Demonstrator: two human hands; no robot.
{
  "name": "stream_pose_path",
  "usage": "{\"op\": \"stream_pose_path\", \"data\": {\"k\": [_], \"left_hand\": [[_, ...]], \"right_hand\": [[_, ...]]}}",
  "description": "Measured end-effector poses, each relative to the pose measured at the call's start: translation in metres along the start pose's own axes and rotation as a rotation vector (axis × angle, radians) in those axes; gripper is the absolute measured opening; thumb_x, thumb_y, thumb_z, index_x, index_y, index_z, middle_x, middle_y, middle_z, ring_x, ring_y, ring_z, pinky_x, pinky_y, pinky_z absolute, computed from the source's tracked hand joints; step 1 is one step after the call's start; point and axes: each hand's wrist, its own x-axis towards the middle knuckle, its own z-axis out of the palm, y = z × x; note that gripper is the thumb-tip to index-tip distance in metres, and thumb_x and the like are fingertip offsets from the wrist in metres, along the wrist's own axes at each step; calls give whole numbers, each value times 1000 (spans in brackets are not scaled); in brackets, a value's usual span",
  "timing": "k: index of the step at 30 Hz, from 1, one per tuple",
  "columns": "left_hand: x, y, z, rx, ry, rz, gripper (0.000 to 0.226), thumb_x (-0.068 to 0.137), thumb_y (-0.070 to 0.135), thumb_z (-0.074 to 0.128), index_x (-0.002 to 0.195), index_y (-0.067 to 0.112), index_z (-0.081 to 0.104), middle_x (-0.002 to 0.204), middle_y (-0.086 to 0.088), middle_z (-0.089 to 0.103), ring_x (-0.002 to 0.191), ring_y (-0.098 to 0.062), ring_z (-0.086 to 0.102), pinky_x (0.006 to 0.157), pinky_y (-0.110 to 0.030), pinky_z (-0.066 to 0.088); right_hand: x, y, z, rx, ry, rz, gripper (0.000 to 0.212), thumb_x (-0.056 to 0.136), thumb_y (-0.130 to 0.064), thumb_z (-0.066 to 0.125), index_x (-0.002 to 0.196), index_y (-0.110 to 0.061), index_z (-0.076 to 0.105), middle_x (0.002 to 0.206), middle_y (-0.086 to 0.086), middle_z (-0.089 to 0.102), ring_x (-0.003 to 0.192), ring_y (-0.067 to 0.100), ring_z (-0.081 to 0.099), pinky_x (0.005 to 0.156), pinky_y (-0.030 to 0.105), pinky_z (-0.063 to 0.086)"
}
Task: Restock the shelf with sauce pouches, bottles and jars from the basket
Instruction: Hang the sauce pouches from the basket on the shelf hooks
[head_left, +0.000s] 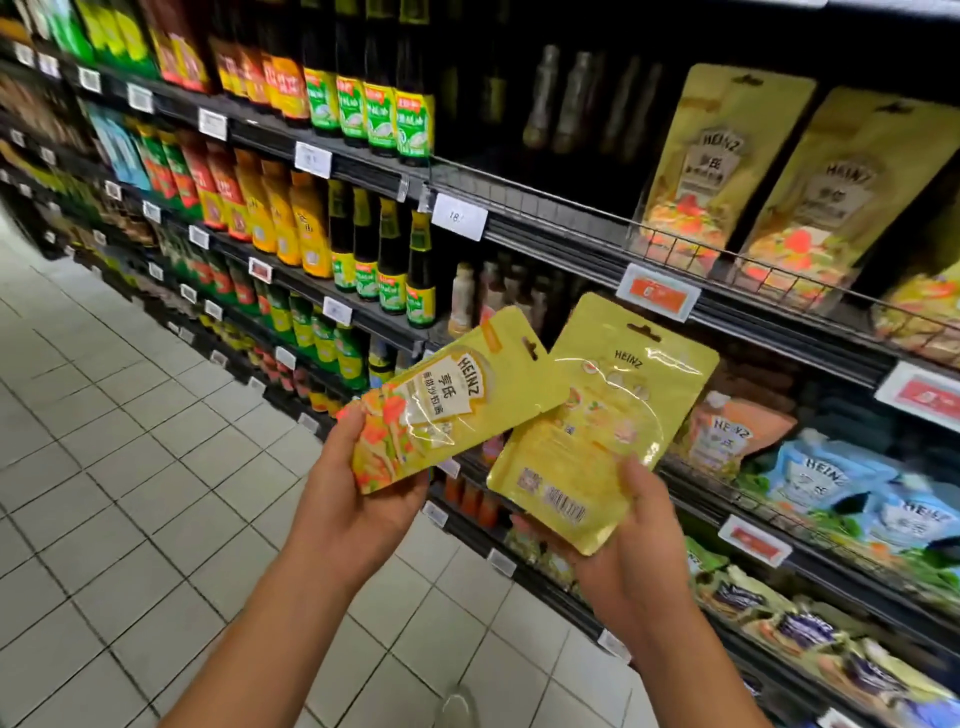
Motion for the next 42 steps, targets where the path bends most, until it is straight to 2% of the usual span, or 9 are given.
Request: {"op": "stream_pose_path", "data": {"k": [4,7,10,13,16,23,31,37,42], "left_hand": [[22,9,32,-11,-95,3,35,81,23,66,115,15,70,118,-9,73,100,-25,73,72,-38,61],[37,13,55,14,-206,-26,46,80,13,58,126,11,63,122,-14,70,103,-32,72,71,-44,61],[55,11,76,71,-272,-47,49,79,9,53,128,9,62,125,-17,68,105,-33,71,85,-46,59],[73,7,89,111,-318,-66,50,81,9,55,131,8,60,134,-20,61,115,-33,66,110,-51,40],[88,9,93,214,-364,-72,46,79,12,64,126,12,67,132,-18,63,125,-38,58,113,-55,33],[117,30,111,684,-561,-66,64,61,25,89,119,14,65,107,-22,69,73,-33,66,58,-36,42],[131,35,138,943,-789,-114,68,54,27,89,116,24,60,86,-19,71,48,-26,60,37,-20,36],[145,22,149,1055,-827,-175,70,56,38,89,119,37,57,95,-19,73,51,-27,62,44,-26,39],[157,2,163,889,-909,-224,50,76,44,79,123,34,65,126,-4,69,112,-24,68,80,-30,58]], "right_hand": [[37,-17,19,-120,-157,-131,52,93,-24,68,138,-4,53,125,-47,53,117,-16,54,100,10,42],[53,-29,34,-451,-189,-194,79,67,-8,90,131,-35,54,121,-66,26,107,-42,27,78,-12,19],[83,-34,25,155,-276,-62,41,89,-20,62,129,-10,68,129,-26,63,117,-4,61,105,20,46],[98,-44,31,111,-214,40,52,94,-33,40,135,-7,61,135,18,63,118,36,64,79,43,58],[104,-48,38,119,-178,6,51,95,-39,40,126,-12,69,132,15,65,119,32,65,82,39,58],[122,-55,45,101,-141,46,54,104,-34,35,148,-3,41,146,27,49,126,43,55,88,48,56],[108,-52,54,-15,-2,-269,94,72,-37,85,147,-1,41,139,27,56,125,41,57,100,53,49],[94,-58,48,-99,237,-414,122,39,-45,100,140,-7,44,126,23,66,112,36,66,93,48,56],[81,-69,38,-131,225,-423,73,80,-46,77,141,-14,50,134,16,63,126,35,59,101,49,50]]}}
